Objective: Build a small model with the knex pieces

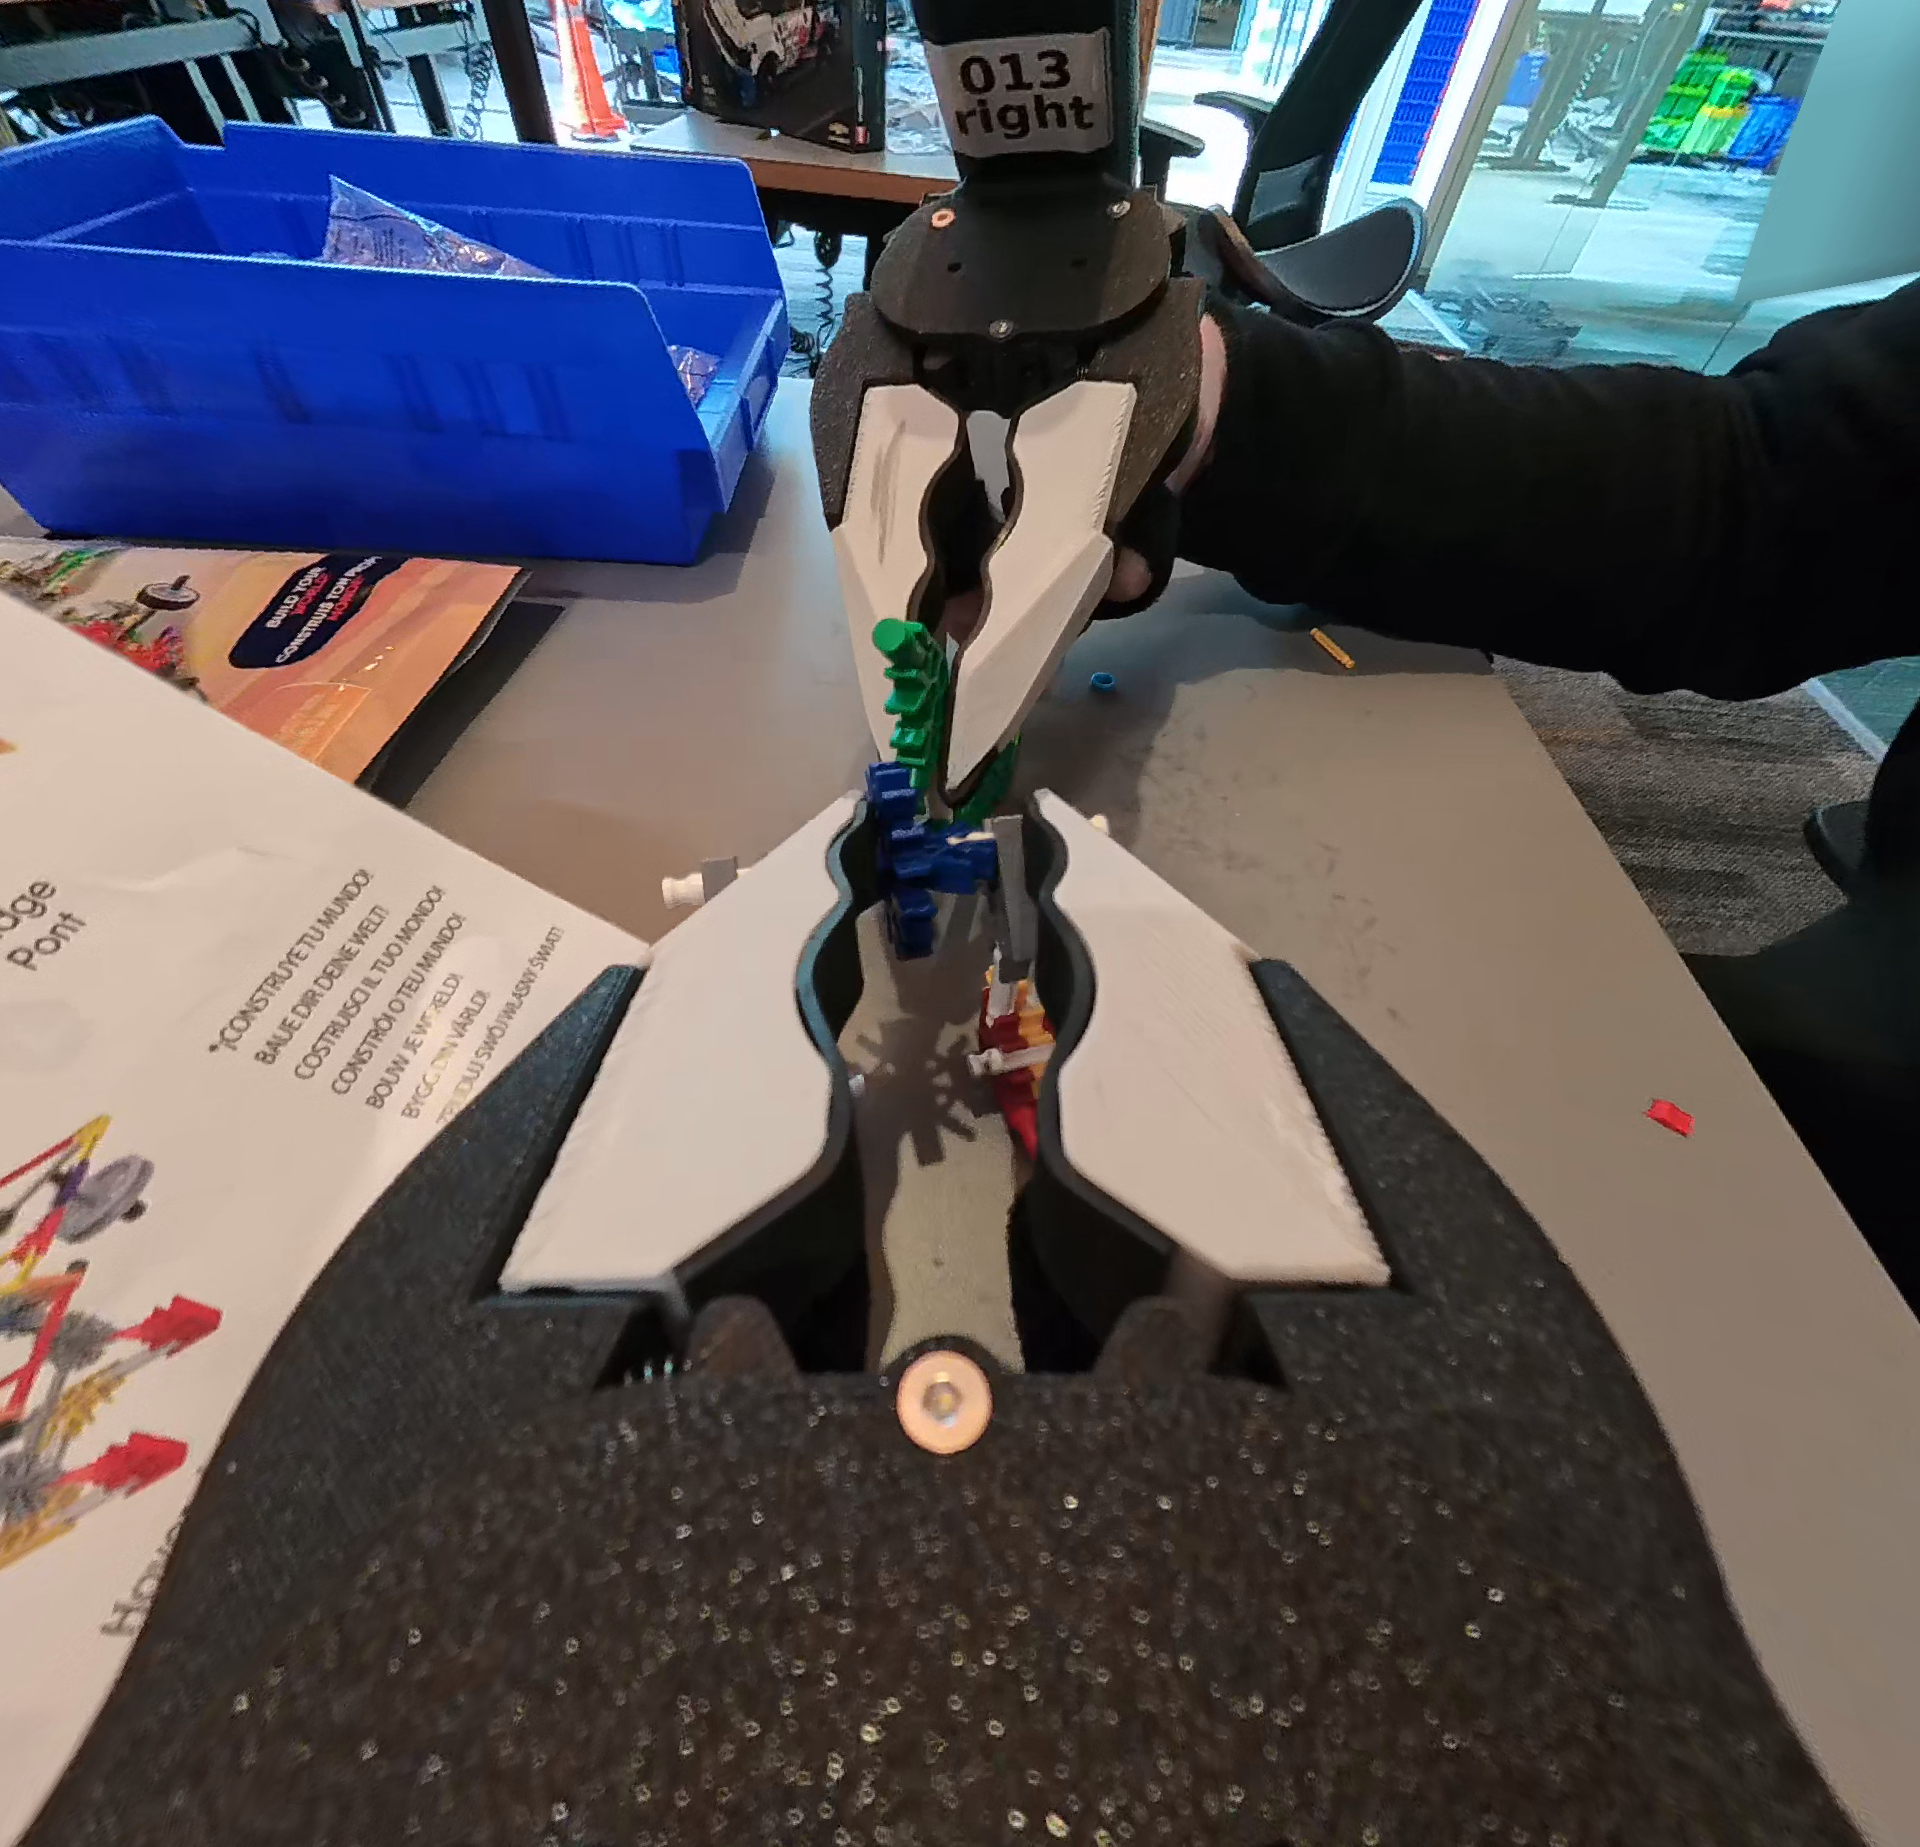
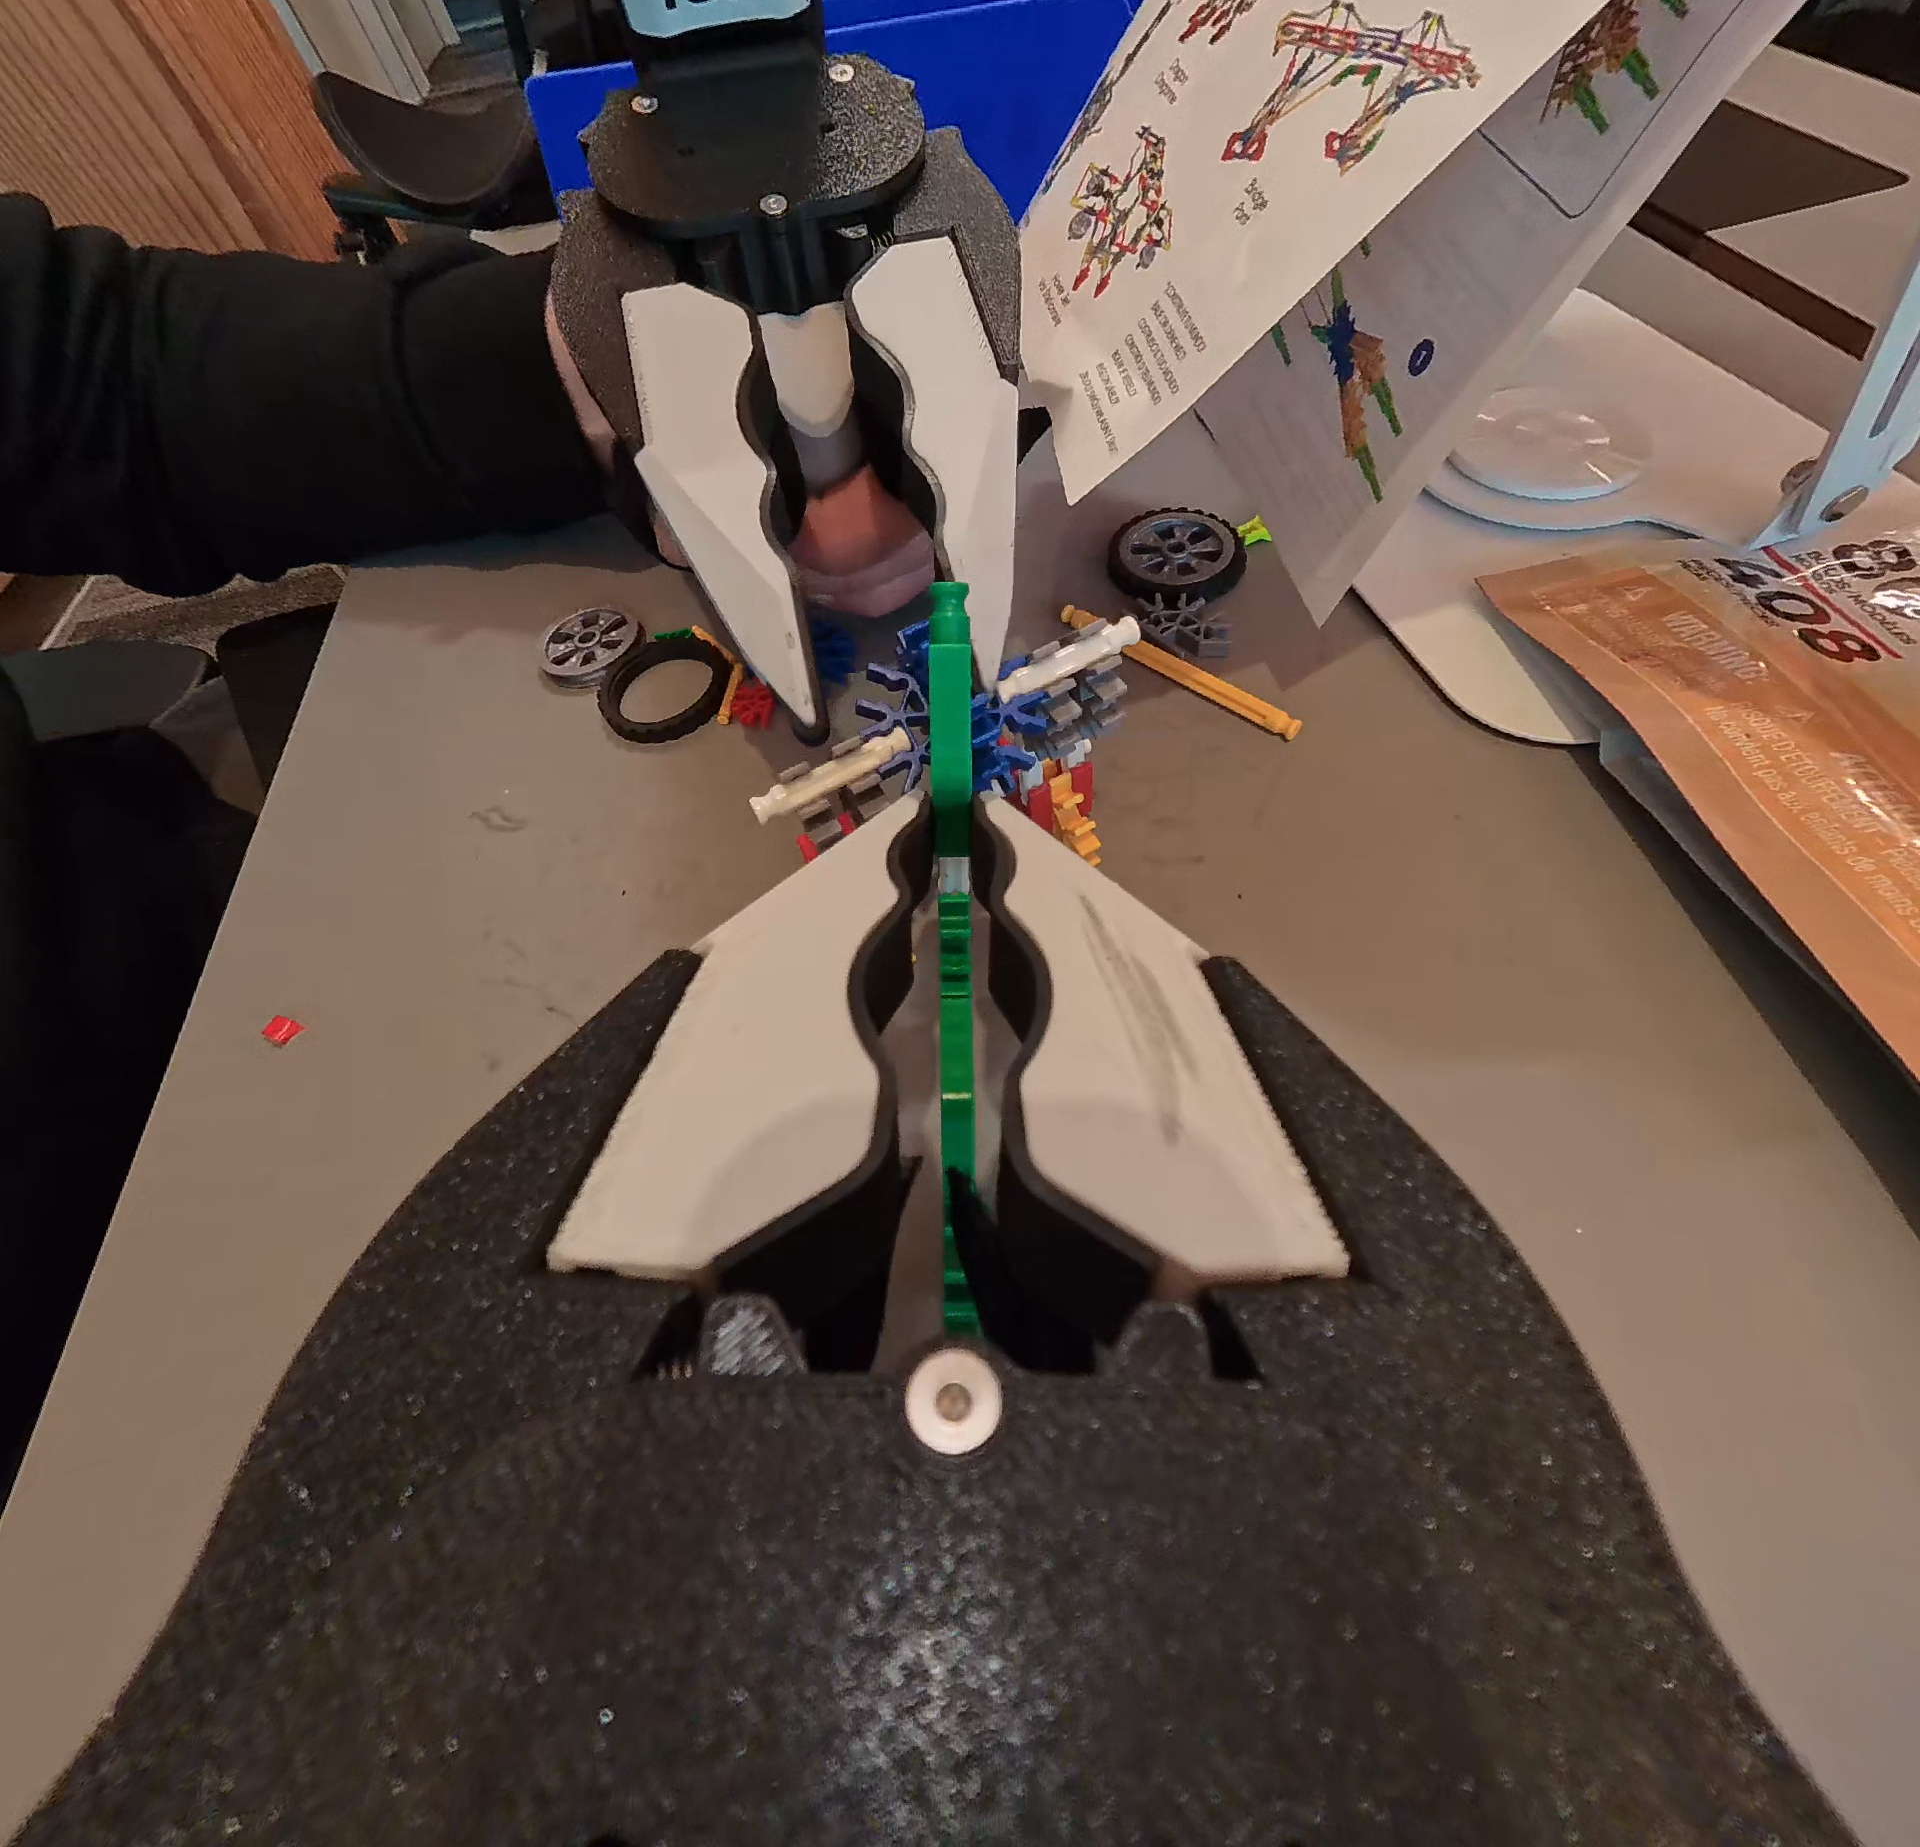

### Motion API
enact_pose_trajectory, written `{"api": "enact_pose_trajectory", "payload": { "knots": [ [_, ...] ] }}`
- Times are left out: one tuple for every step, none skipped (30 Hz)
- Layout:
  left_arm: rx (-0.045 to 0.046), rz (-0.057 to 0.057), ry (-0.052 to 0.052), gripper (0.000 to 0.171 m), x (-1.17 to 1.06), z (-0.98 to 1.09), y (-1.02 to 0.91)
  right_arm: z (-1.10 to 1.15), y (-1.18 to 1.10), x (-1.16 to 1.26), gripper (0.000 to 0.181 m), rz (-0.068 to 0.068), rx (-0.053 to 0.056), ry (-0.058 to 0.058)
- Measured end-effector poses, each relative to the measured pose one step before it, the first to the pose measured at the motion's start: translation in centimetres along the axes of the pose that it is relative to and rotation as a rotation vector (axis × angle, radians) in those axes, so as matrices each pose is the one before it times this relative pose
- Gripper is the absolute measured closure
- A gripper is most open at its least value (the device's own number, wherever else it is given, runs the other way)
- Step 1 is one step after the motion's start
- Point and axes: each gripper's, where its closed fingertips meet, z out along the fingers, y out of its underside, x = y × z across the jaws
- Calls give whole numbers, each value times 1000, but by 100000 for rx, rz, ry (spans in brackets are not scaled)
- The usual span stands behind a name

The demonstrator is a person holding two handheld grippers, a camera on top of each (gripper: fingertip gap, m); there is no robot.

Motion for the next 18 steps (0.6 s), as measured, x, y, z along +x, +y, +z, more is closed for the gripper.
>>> {"api": "enact_pose_trajectory", "payload": {
  "knots": [
    [-532, 562, -391, 143, 27, 90, 43, 18, 11, -2, 176, -47, -68, 20],
    [-459, 745, -673, 143, -6, 89, 34, 7, 3, -2, 176, -82, -45, 15],
    [-400, 543, -594, 143, -20, 64, 31, 7, 7, -17, 176, -65, -62, -17],
    [-154, 146, -441, 143, -19, 48, -16, 5, -4, -11, 176, -136, -47, 73],
    [-134, 57, -485, 143, -37, 25, -12, -4, -21, 13, 176, -162, 32, 173],
    [-155, 58, -439, 143, -41, 29, -1, 7, -25, -30, 176, -39, 130, -84],
    [20, 16, -324, 143, -9, 50, -18, 26, -5, -27, 176, -71, -39, -96],
    [73, -12, -237, 143, 11, 75, -21, 41, 19, -9, 176, -256, -186, 133],
    [12, -93, -119, 143, 30, 62, -10, 52, 32, -8, 176, -285, -240, 186],
    [-83, 116, -172, 143, -1, 25, 3, 3, 27, 14, 176, -101, -154, 109],
    [-56, 1, -84, 143, -12, -7, -2, -24, 0, 23, 176, 82, 78, 73],
    [11, -190, -11, 143, -20, 0, -2, -18, -11, 22, 176, 22, 69, 111],
    [143, -154, 99, 143, -1, 4, 2, 0, 15, 14, 176, 15, -47, 27],
    [173, -81, 113, 143, 5, 3, -1, 6, 4, -7, 176, -45, -51, -8],
    [133, -1, 223, 143, 25, -6, -3, 7, 8, -28, 176, -142, -67, -62],
    [108, 69, 266, 143, 38, -1, -1, -16, 6, -27, 176, -148, -68, -112],
    [131, 29, 185, 143, 17, -3, 6, -12, -8, -1, 176, -70, 19, -29],
    [152, -95, 142, 143, -2, -5, 4, -17, -11, 3, 176, 15, 76, 45]
  ]
}}
